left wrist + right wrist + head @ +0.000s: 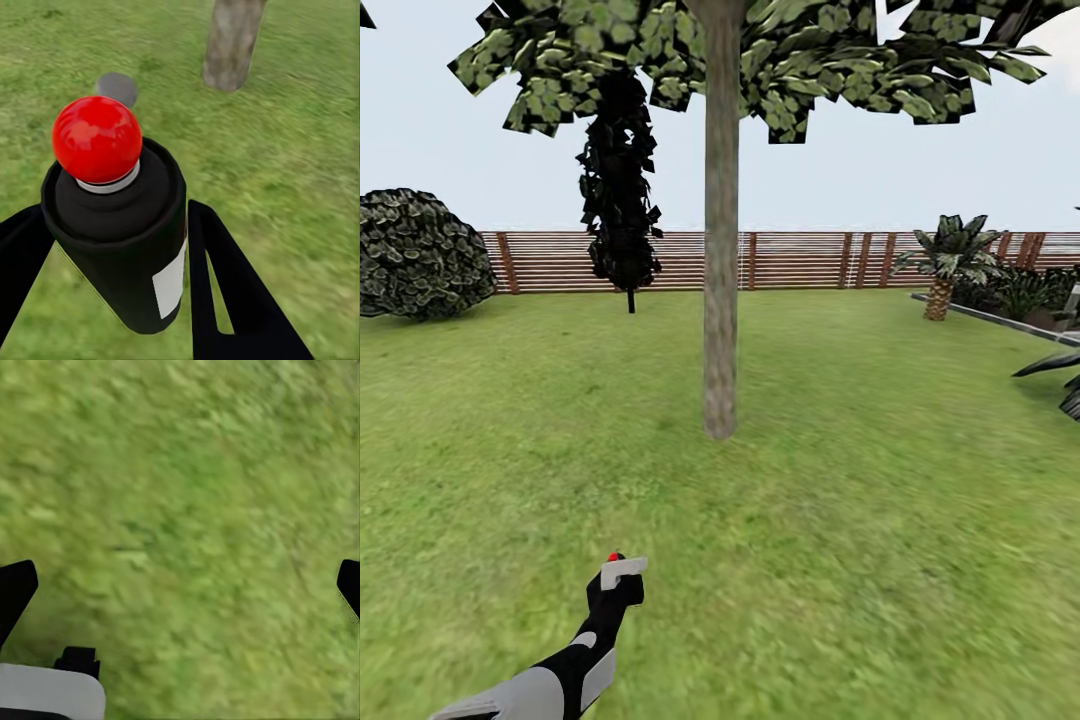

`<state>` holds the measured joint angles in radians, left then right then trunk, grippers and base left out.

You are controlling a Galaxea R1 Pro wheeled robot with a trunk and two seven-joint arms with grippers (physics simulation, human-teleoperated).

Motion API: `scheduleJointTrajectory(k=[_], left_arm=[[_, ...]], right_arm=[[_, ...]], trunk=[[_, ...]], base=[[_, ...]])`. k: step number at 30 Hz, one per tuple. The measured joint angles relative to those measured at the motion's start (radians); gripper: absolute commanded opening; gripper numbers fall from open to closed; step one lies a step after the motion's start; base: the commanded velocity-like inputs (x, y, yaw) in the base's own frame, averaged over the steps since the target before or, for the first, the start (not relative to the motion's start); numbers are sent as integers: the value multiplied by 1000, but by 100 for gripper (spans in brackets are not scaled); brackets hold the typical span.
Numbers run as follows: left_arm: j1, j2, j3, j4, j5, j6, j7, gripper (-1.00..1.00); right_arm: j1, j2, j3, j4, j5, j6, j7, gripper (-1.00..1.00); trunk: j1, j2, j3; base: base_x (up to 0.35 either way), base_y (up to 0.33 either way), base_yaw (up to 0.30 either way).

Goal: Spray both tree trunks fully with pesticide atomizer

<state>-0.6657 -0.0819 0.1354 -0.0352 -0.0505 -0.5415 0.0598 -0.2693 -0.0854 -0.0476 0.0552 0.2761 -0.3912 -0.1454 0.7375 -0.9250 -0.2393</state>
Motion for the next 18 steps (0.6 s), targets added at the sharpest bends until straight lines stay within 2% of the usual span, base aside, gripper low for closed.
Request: scheduleJointTrajectory(k=[10, 18], left_arm=[[0, 0, 0, 0, 0, 0, 0, -100], [0, 0, 0, 0, 0, -1, 0, -100]], right_arm=[[0, 1, 0, 0, 0, 0, 1, 100], [0, 0, 0, 0, 0, 0, 1, 100]], trunk=[[0, 0, 0], [0, 0, 0]], base=[[336, 0, 0], [71, 0, 0]])
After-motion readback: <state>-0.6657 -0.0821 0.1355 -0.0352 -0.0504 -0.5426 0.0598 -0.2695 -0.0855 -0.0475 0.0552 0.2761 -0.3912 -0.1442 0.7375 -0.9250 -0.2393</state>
